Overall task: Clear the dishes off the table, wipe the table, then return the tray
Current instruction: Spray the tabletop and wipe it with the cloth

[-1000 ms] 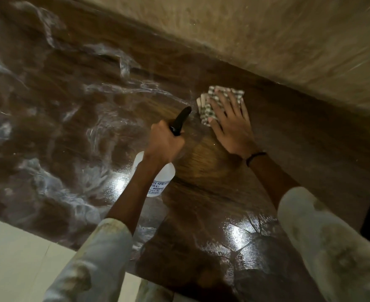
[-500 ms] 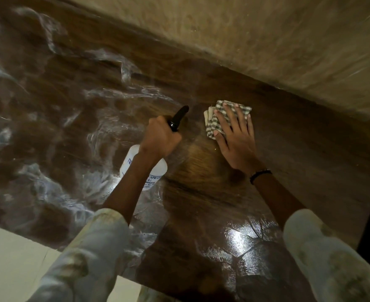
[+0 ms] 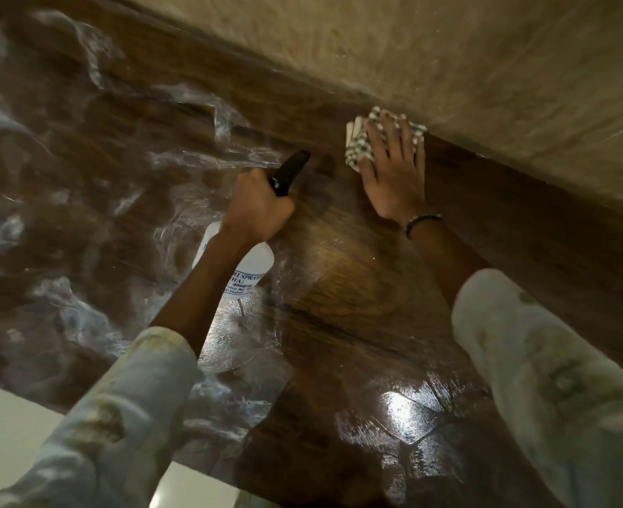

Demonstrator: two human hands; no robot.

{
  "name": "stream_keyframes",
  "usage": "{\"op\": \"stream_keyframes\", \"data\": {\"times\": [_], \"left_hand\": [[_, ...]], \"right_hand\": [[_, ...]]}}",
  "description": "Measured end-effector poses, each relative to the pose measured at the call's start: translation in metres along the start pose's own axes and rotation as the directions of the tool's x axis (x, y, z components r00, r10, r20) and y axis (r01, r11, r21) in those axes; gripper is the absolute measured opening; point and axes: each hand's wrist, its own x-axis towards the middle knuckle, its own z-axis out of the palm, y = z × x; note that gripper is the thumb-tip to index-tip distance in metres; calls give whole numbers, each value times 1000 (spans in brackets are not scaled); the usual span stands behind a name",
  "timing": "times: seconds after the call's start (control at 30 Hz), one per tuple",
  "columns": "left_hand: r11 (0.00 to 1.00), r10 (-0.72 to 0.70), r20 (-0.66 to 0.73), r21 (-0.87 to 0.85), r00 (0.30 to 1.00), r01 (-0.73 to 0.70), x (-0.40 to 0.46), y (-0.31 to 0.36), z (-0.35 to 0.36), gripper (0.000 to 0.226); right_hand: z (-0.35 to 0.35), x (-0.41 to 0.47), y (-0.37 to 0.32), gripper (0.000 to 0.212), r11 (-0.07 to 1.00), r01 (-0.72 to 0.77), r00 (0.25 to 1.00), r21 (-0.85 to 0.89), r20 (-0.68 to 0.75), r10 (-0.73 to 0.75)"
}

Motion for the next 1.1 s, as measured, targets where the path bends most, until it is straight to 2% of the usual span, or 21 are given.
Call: {"op": "stream_keyframes", "data": {"times": [0.1,0.2,0.27,0.37,0.43,0.5,0.63,0.73,0.8,0.87,0.93,1.0,1.1], "left_hand": [[999,7,19,-40,1000,-6,-4,0,-5,11],[997,16,-15,-78,1000,-17,-6,1,-8,9],[993,1,-24,-114,1000,-4,-4,0,-10,11],[990,-33,-4,-141,999,33,-2,-4,-11,9],[987,-47,-5,-152,999,46,0,-6,-12,6],[988,-35,-8,-150,999,33,-1,-5,-14,12],[990,-3,-2,-139,1000,3,-5,-5,-14,26],[985,-11,-5,-172,1000,10,-4,-8,-15,10],[977,-26,-20,-213,999,21,-3,-9,-16,14],[970,-23,-29,-243,999,15,-2,-10,-18,20],[962,-19,-33,-274,999,10,-2,-11,-20,16],[959,-42,-52,-283,998,26,0,-14,-21,9],[959,-66,-63,-278,996,46,2,-18,-23,8]], "right_hand": [[6,15,-36,54,999,-22,1000,24,-5,22],[13,-8,-52,54,986,168,984,17,49,-169],[14,-38,-44,53,948,318,944,-17,92,-316],[8,-63,-4,52,906,420,902,-57,134,-410],[0,-53,17,53,940,335,938,-63,116,-327],[-5,-29,17,55,981,184,981,-59,73,-180],[-1,27,-29,56,1000,19,1000,-21,-3,-19],[11,29,-66,55,996,88,996,-11,7,-88],[18,9,-74,53,975,220,974,-27,56,-218],[19,-16,-63,51,928,368,927,-65,105,-360],[12,-26,-38,50,890,451,888,-71,131,-440],[3,-16,-17,52,913,402,913,-76,112,-393],[0,23,-26,53,981,181,983,-64,38,-179]]}}
